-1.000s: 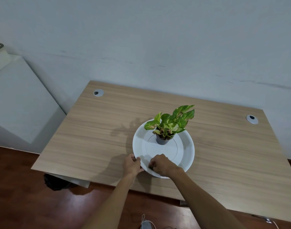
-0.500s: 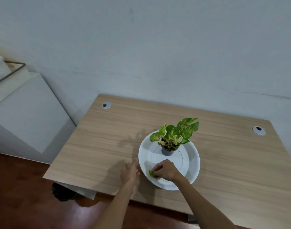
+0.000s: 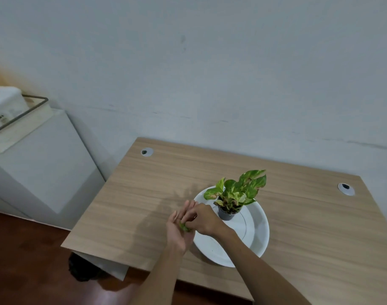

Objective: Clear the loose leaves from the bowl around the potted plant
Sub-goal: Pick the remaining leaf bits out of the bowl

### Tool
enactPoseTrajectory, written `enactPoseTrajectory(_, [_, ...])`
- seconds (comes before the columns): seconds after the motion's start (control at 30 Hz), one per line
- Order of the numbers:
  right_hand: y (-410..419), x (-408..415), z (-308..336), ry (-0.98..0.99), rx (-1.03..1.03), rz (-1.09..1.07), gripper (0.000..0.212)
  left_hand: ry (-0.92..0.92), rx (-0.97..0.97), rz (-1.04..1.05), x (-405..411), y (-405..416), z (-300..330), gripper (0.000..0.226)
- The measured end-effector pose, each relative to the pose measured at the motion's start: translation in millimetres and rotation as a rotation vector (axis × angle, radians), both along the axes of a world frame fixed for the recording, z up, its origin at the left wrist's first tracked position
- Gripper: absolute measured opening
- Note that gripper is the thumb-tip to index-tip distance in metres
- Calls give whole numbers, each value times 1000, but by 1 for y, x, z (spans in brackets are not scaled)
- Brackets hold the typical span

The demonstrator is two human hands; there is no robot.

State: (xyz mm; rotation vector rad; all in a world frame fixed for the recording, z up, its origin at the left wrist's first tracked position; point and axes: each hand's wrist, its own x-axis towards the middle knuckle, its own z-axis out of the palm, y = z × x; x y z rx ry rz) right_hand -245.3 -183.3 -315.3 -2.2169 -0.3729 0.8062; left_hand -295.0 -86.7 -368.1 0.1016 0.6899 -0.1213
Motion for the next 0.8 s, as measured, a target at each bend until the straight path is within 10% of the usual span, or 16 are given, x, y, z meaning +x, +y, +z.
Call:
enactPoseTrajectory(0.47, [-6, -4, 2, -62, 174, -59, 23, 146, 41, 1, -11, -5, -8, 13])
enactPoseTrajectory(0.8, [-9, 6, 0, -188, 292, -147, 22, 79, 88, -24, 2, 19, 0, 35])
